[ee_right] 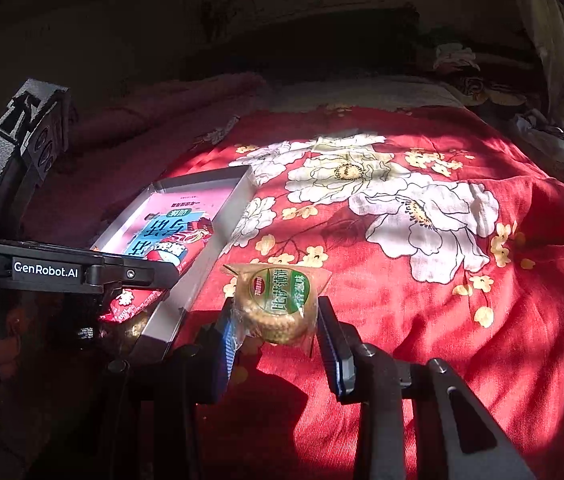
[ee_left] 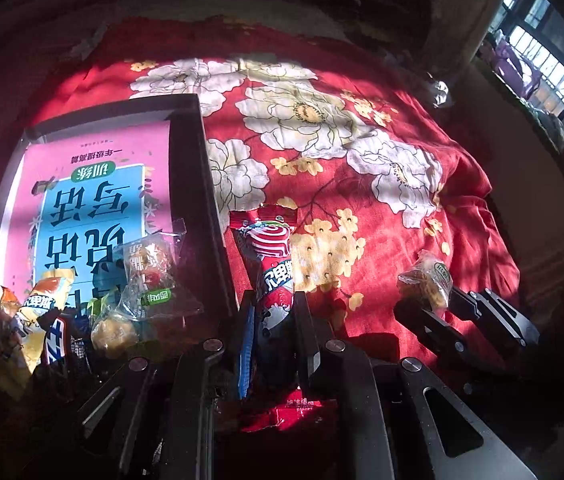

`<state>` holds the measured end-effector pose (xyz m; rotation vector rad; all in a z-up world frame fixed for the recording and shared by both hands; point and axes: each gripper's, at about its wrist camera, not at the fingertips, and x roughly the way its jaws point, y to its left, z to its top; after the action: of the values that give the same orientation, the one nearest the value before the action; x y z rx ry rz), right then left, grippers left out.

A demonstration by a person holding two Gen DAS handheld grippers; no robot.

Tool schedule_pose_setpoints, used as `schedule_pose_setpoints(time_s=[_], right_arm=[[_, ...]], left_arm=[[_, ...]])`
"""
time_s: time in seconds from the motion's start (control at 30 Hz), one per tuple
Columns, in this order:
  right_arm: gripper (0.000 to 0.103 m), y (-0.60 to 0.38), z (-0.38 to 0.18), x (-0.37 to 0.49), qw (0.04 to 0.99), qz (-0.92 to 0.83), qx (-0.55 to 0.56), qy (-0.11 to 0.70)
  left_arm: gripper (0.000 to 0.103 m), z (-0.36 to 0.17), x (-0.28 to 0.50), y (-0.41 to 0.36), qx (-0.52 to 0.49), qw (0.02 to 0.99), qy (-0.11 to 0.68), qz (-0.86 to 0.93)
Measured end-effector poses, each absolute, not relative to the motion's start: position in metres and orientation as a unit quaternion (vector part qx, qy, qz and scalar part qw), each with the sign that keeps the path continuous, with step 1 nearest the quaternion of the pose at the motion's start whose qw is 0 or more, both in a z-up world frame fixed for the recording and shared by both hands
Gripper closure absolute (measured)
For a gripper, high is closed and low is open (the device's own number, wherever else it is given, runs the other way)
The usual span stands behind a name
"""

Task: Organize snacks
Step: 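Carry the panda-print snack and cookie packet over the tray with both grippers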

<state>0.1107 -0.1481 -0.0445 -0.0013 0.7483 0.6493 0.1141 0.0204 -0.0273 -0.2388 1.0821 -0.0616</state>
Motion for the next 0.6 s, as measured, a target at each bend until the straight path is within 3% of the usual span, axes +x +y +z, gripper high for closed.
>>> schedule_pose_setpoints(time_s=[0.6], right_arm=[[0.065, -0.108, -0.032, 0.089, 0.871, 0.346, -0.034, 0.346]], left_arm=[[0.085, -0.002, 0.081, 0.078, -0.154, 0.865, 0.478, -0.002]])
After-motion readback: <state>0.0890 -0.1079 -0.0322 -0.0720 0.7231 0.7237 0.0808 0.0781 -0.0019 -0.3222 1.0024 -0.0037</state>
